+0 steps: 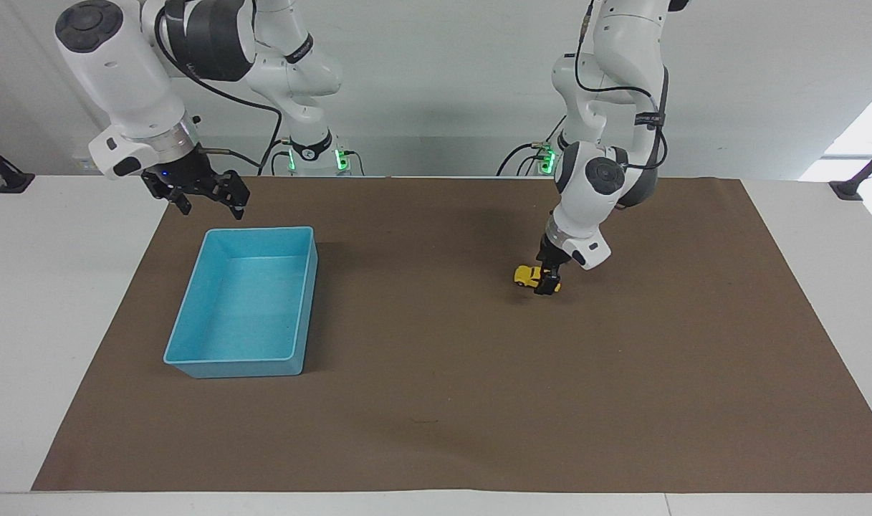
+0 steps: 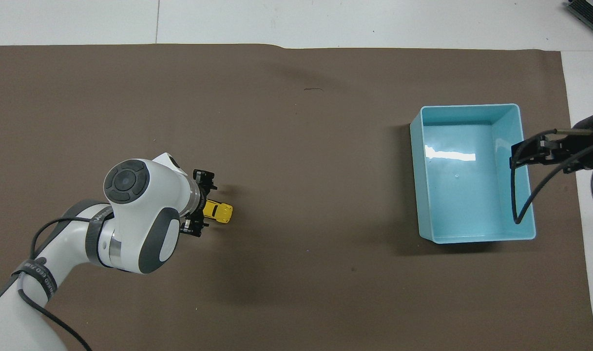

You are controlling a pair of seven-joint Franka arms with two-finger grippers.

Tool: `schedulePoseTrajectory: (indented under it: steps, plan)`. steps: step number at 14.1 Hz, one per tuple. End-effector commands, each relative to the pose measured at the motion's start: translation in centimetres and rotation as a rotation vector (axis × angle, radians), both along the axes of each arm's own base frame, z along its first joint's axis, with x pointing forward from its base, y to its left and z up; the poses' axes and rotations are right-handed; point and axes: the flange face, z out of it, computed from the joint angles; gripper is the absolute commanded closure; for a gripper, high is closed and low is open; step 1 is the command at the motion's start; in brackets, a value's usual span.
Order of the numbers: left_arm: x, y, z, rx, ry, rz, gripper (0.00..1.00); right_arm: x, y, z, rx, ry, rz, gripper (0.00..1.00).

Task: Wind up and store yellow beetle car
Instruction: 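Press the yellow car down and drag it back toward the robot with the left gripper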

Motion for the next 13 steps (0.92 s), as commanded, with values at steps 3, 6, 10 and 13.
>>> schedulePoseTrajectory:
  steps: [3, 6, 10, 13]
  plan:
    - [-0.7, 0.5, -0.2, -0.006, -0.001, 0.047, 0.77, -0.5, -0.5, 0.2, 0.015, -0.013, 0.01, 0.0]
    - [0.1, 1.0, 0.0, -0.037, 0.007, 0.172, 0.91, -0.5, -0.5, 0.2, 0.015, -0.013, 0.01, 0.0]
    - [1.1, 1.3, 0.3, -0.085, -0.032, 0.333, 0.91, -0.6, -0.6, 0.2, 0.015, -0.013, 0.007, 0.0]
    - [1.0, 0.8, 0.3, -0.086, -0.038, 0.326, 0.91, -0.5, -0.6, 0.2, 0.015, -0.013, 0.008, 0.0]
